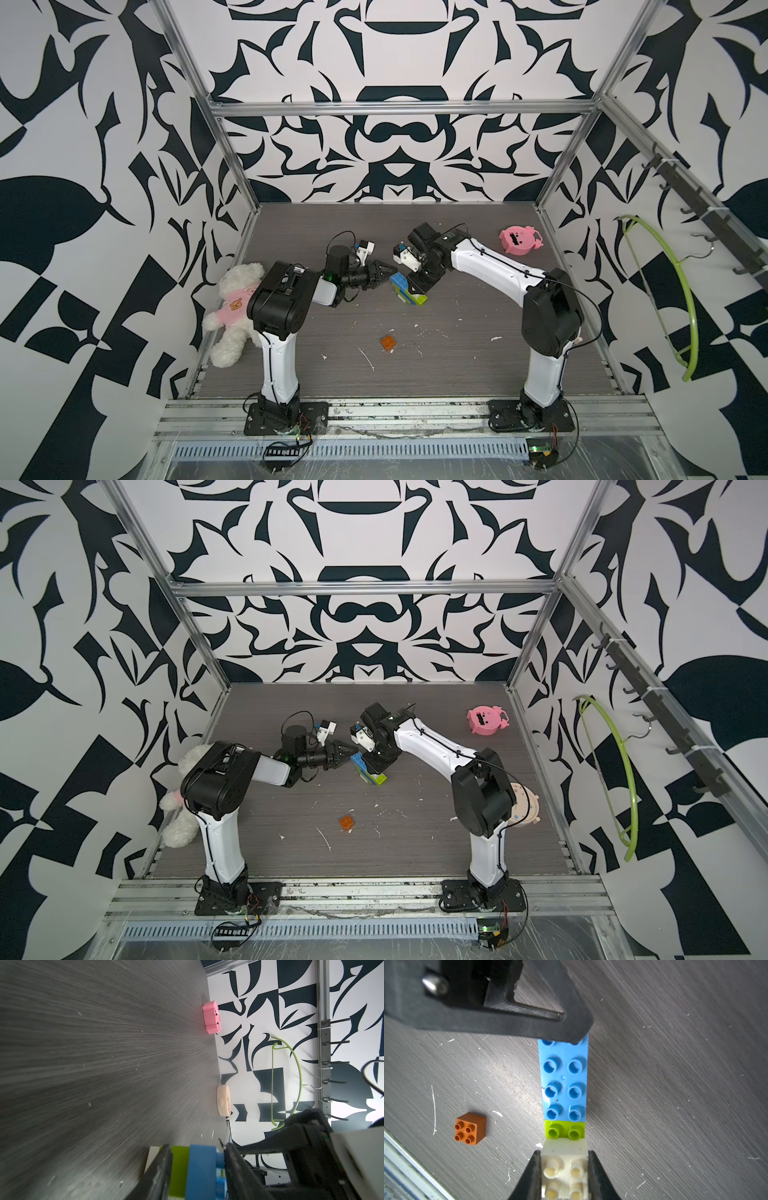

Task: Assemble a heart with lego
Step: Assemble the lego brick with the lego brick.

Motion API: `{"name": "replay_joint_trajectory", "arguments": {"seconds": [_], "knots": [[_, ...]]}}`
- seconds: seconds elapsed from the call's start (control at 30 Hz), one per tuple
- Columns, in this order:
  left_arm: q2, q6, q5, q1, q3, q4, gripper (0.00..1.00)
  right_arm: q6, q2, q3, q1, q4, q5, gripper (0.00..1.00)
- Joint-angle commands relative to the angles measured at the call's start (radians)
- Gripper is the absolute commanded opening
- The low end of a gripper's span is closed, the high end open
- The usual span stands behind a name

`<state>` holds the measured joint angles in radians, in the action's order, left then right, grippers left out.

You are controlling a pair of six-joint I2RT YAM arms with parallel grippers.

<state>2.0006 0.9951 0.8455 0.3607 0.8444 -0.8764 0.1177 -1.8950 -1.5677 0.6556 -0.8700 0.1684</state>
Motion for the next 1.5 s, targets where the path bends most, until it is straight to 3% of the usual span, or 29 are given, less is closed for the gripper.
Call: {"name": "replay_joint_trajectory", "arguments": {"seconds": [0.0,0.3,1.07,1.47], "knots": [[0.01,-0.014,-0.004,0.003,-0.013,-0.006,0.44,0.003,0.008,0.007,0.01,0.003,0.003,0.23],[0.015,-0.015,-0.01,0.002,-0.029,-0.016,0.39,-0.009,0.054,0.021,0.011,0.026,-0.015,0.23],[0.021,-0.018,-0.024,0.0,-0.044,-0.032,0.38,-0.025,0.102,0.106,0.004,0.095,0.008,0.23],[0.025,-0.019,-0.028,0.001,-0.037,-0.024,0.37,-0.013,0.045,0.098,0.019,0.049,-0.081,0.23]]}}
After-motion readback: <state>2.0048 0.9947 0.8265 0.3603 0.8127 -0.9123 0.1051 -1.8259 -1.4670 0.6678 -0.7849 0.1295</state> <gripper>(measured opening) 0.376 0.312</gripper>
